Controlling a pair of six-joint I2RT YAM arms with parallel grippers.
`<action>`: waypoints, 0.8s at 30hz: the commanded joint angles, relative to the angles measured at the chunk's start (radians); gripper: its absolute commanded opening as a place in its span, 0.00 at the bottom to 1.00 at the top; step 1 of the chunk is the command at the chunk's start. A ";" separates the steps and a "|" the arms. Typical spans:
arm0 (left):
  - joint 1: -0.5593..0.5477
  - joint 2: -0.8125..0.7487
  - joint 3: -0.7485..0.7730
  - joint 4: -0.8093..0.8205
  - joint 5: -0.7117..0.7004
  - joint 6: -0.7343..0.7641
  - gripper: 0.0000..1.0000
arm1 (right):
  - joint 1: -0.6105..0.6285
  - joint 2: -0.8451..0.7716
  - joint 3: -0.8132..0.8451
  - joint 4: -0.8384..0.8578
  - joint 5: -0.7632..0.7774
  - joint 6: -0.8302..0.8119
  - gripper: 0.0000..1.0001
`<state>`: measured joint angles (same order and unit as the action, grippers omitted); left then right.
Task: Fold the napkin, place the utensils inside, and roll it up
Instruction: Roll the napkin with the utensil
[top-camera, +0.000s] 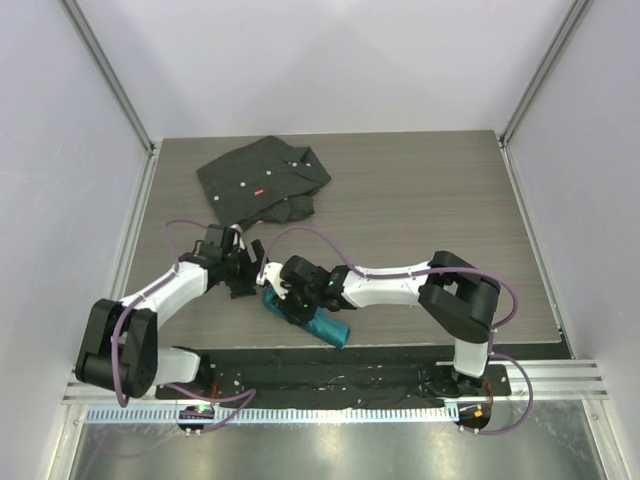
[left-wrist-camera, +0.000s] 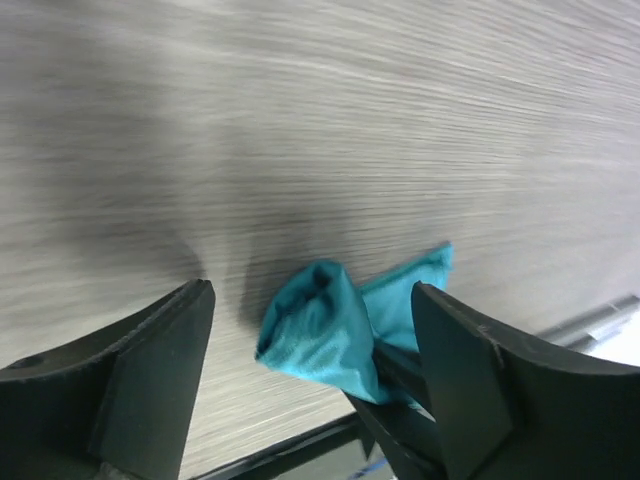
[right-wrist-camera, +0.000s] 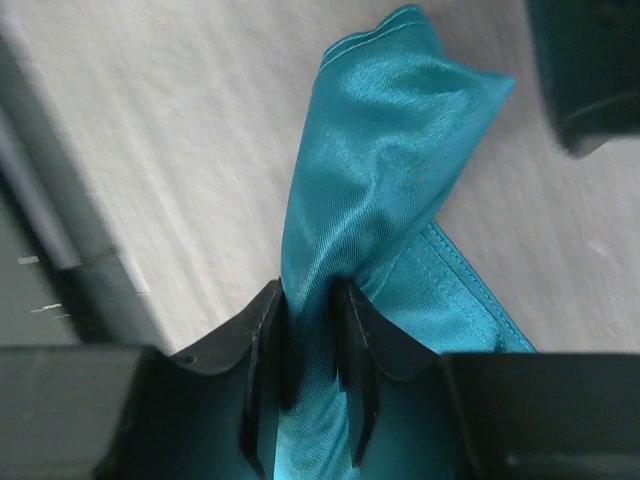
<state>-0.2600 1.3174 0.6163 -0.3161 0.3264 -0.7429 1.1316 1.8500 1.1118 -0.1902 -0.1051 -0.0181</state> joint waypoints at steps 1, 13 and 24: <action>0.011 -0.089 0.011 -0.098 -0.095 0.031 0.86 | -0.050 0.044 -0.059 -0.012 -0.269 0.063 0.30; 0.013 -0.293 -0.148 0.047 -0.014 -0.069 0.82 | -0.202 0.127 -0.070 0.075 -0.611 0.099 0.30; 0.013 -0.231 -0.210 0.155 0.079 -0.088 0.61 | -0.262 0.189 -0.049 0.084 -0.689 0.101 0.29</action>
<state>-0.2497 1.0679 0.4149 -0.2478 0.3618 -0.8139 0.8799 1.9839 1.0721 -0.0227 -0.8371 0.1013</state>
